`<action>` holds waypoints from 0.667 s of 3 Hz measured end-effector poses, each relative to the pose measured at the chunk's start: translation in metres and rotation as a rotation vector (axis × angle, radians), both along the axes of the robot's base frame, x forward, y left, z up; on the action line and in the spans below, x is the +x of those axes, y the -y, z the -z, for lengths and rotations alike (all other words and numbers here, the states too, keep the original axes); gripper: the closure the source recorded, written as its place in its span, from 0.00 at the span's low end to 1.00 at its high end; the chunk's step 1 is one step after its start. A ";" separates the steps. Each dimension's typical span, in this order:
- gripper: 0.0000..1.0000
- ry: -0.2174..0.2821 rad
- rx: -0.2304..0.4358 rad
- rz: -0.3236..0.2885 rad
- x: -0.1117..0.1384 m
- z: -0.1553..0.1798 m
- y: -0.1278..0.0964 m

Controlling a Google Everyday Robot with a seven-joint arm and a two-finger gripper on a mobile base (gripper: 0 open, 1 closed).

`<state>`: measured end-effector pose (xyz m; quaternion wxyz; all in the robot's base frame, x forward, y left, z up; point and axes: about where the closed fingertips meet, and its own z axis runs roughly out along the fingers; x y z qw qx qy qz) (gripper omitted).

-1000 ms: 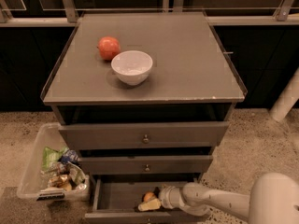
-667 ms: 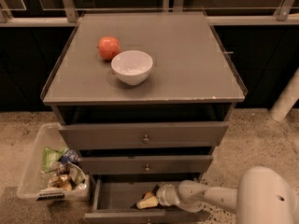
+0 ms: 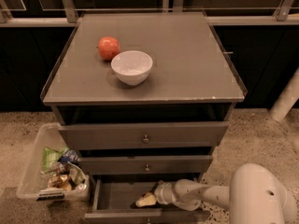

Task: Pick orange from bottom drawer and place on counter

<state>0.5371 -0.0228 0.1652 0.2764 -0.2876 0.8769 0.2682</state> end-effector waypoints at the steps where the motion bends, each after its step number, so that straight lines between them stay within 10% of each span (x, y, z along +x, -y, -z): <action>1: 0.00 -0.002 -0.016 0.005 -0.001 0.006 -0.002; 2: 0.00 0.007 -0.037 0.011 0.001 0.012 -0.005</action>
Offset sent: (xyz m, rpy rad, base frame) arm 0.0046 0.0039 -0.0172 -0.0666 -0.0234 -0.0237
